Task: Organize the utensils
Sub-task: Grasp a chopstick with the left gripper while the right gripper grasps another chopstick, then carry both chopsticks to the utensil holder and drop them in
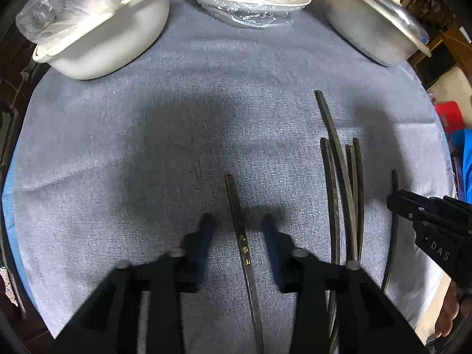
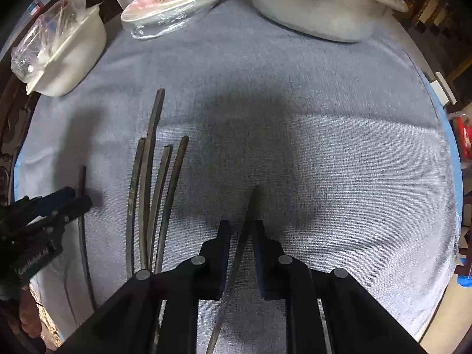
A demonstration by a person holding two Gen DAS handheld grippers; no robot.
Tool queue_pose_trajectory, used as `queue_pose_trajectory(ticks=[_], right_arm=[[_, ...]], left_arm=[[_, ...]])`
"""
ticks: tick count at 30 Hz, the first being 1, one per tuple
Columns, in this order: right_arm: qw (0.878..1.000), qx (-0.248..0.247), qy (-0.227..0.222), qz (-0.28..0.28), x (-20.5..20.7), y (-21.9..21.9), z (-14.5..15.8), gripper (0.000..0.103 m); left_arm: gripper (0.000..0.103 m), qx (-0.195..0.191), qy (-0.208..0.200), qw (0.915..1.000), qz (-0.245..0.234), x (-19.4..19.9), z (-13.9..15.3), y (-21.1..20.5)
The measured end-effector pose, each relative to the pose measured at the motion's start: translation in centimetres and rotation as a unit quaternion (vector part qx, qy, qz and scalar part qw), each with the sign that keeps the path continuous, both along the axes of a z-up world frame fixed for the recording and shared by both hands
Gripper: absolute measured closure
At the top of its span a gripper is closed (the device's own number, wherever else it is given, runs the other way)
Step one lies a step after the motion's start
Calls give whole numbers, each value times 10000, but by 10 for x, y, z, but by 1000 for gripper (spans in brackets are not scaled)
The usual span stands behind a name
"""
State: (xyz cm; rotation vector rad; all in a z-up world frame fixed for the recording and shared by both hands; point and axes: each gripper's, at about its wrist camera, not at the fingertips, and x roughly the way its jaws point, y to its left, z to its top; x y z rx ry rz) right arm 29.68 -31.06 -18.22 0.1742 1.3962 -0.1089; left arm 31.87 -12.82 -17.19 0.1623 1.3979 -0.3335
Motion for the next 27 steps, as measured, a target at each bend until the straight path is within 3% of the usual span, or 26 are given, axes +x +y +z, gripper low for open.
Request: queue_pose_trajectory(ticks=[3,8,12,20,27], right_arm=[[9999,39,-100,-46,0,1,-2,93],[9986,303,-422,-142,-15,-7,5,96],[9955,420,-837,-149,-38,-17,29,96],[9803,677,-1856,-89,-93,-25,86,96],[9566,403,-2885,-46,-158,-9,132,96]], left_arm=[[96,-40,122,9999,53,9,-1,-5],[97,-151,-17,9999,67,5,-1,-5],[97,-313,-236,9992,50,-18,10,-2],[98,-761,-1170,9902,1,-68,86,14],[98,-1023,-2284,9681,83,-135,152,45]])
